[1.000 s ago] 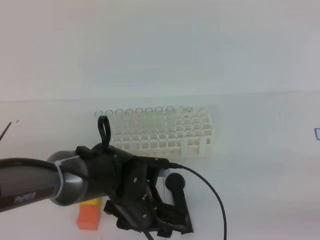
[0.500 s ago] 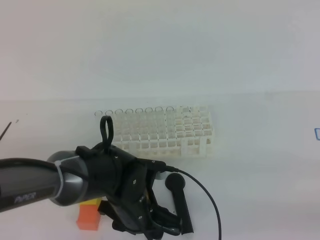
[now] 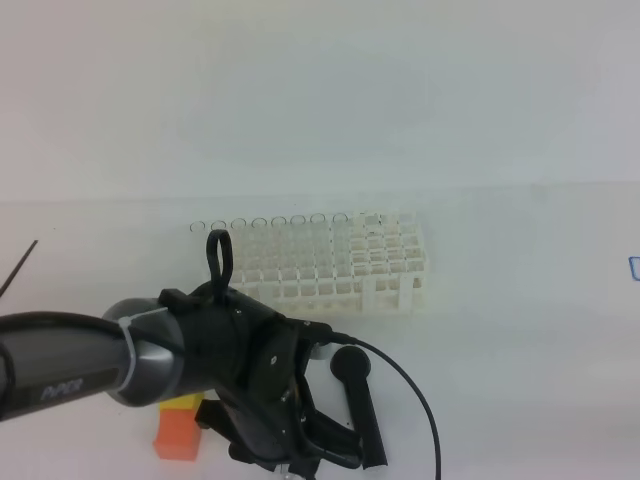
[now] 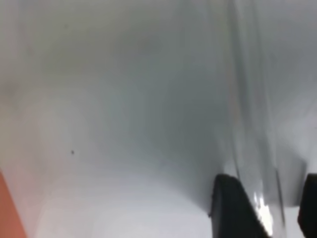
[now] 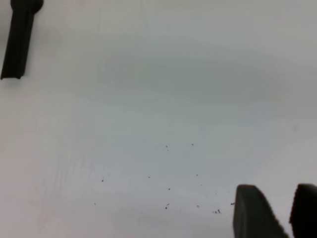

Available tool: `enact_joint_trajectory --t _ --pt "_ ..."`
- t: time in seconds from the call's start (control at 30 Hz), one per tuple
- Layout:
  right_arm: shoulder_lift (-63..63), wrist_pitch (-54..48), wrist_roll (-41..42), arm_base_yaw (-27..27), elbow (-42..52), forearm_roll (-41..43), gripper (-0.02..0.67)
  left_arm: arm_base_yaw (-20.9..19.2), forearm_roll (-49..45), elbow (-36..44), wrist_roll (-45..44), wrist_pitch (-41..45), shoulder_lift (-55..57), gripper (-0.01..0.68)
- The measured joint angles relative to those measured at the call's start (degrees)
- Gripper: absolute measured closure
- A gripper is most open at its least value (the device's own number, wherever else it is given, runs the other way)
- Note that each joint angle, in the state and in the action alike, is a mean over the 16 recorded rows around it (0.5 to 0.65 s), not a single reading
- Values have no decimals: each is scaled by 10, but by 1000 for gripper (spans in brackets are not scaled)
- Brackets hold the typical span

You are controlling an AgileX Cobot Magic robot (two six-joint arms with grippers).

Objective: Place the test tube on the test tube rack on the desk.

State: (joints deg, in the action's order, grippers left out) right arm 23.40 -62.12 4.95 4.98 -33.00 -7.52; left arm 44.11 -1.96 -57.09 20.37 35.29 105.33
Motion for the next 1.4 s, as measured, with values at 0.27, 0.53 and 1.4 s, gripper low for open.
enact_joint_trajectory --t 0.27,0.53,1.4 --pt "0 2 0 0 0 0 459 0 -4 0 16 4 0 499" --pt "0 8 0 0 0 -1 459 0 0 3 36 17 -45 561" --pt "4 78 224 -1 0 -276 459 2 -146 263 38 -461 -595 564"
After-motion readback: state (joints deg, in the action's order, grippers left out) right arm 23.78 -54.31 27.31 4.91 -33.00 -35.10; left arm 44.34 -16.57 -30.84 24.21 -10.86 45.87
